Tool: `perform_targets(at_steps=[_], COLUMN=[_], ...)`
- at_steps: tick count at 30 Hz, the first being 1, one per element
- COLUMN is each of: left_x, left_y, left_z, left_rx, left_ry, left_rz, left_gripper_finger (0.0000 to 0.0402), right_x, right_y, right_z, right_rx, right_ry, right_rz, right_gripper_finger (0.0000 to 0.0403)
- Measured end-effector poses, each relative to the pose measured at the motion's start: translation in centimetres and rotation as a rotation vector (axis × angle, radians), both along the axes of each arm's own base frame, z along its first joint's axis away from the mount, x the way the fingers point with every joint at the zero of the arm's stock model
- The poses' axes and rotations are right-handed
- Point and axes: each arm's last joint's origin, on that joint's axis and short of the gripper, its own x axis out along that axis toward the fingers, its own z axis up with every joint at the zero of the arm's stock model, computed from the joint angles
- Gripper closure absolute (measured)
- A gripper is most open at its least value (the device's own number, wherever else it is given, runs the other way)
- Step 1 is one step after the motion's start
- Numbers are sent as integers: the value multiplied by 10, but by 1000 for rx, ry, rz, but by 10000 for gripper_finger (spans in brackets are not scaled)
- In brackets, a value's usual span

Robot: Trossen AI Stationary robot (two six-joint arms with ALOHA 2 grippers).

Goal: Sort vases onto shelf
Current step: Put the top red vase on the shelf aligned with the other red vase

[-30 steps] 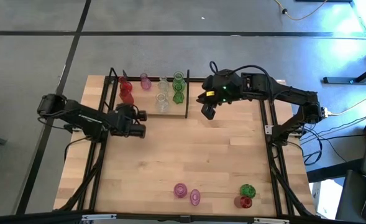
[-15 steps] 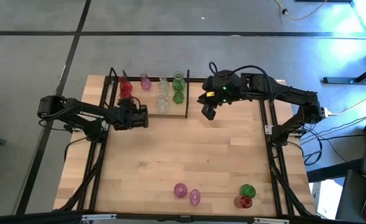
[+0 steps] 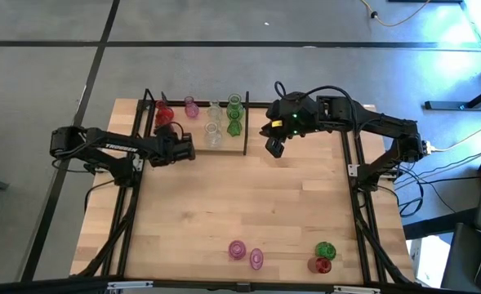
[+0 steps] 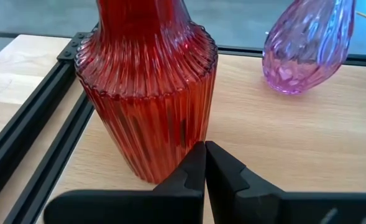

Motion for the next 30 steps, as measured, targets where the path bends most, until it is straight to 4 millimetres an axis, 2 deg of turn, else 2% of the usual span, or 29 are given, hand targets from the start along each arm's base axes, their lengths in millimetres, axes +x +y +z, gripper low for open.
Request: perform_targets(at_steps=[11, 18, 21, 25, 30], left_x=[7, 12, 13, 12, 7], left_y=[9, 14, 11, 2, -8], left_z=[2, 4, 8, 20, 34], left_rx=[-5, -55, -111, -155, -130], left_ry=[26, -45, -58, 7, 112], left_rz=[-59, -75, -72, -60, -46], left_gripper_finger=[401, 401, 401, 401, 401], right_x=[-1, -1, -2, -2, -2], right_y=[0, 0, 0, 0, 0], right_z=[-1, -1, -2, -2, -2], right_rx=[1, 2, 3, 3, 2], right_ry=[8, 18, 28, 27, 24], right_rz=[0, 0, 0, 0, 0], right_gripper_finger=[343, 343, 343, 343, 343])
